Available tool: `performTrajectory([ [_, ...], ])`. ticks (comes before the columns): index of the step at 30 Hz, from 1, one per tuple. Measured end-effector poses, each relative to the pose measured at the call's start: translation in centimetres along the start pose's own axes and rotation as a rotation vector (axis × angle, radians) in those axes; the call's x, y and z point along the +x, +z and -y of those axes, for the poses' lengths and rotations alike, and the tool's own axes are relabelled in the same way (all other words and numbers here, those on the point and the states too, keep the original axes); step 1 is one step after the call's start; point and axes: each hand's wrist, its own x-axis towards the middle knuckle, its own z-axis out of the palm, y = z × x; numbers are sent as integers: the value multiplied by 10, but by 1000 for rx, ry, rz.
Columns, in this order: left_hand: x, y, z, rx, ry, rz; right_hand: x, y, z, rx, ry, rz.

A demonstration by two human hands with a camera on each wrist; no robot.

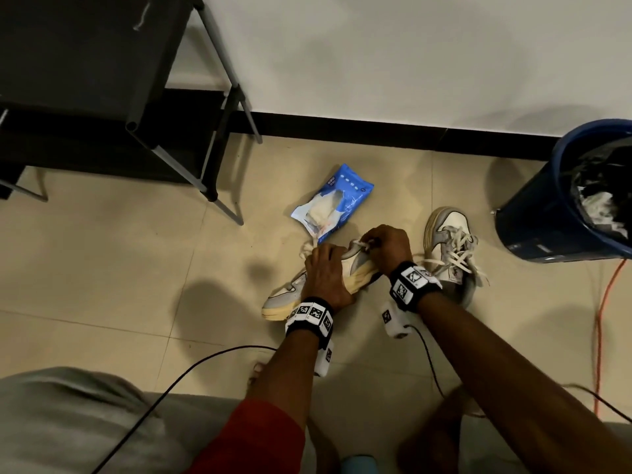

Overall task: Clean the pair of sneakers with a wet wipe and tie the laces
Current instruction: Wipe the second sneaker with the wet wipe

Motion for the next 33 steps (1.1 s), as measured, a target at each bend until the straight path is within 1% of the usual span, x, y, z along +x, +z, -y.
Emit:
performTrajectory([
  [3,-2,1,-1,26,10,6,14,-6,6,35,4,85],
  [4,-2,2,-1,27,14,4,15,-9,7,36,15,91],
  [6,-2,2,-1,16,22,4,9,-9,7,70,15,45],
  [10,-3,0,-1,-10,19,3,-25,2,3,129,-93,-129],
  [11,-3,0,-1,-5,23,3,-31,2,-1,116,-79,-150],
  [13,-3,0,-1,-5,25,8,-34,2,-13,88,58,-178],
  [14,-3,0,-1,-7,25,15,-36,2,-16,115,105,-195],
  [15,-3,1,-1,-10,23,17,-38,3,-17,157,77,-210],
  [16,-3,1,-1,-7,21,12,-42,4,-12,188,-17,-208],
  [17,-3,0,-1,-5,12,11,-48,6,-4,181,-134,-163],
  [19,-1,-1,-1,-5,2,12,-59,12,1,46,-330,-62],
  [20,1,-1,-1,-4,2,18,-58,11,-3,-24,-348,-50],
  [21,1,-2,0,-4,0,32,-54,9,-8,-56,-294,-68],
  [22,2,-3,1,-7,-5,44,-50,6,-12,-64,-204,-121],
  [23,4,-4,1,-14,-13,53,-46,5,-14,-62,-147,-171],
  [24,5,-3,2,-18,-19,59,-48,5,-10,-58,-157,-193],
  [25,5,-3,2,-20,-23,63,-53,8,-3,-78,-235,-171],
  [27,7,-4,2,-13,-24,71,-70,19,8,-166,-490,-88],
  [28,8,-5,2,-22,-27,70,-74,23,5,-201,-547,-71],
  [29,8,-4,3,-30,-30,59,-72,21,2,-210,-517,-73],
  [30,9,-4,4,-29,-29,47,-65,19,-4,-193,-421,-117],
  [31,9,-5,4,-21,-30,47,-56,17,-10,-152,-291,-185],
  [32,9,-5,4,-12,-32,60,-49,15,-13,-111,-176,-218],
  [33,9,-5,4,-8,-36,70,-45,14,-11,-94,-108,-206],
])
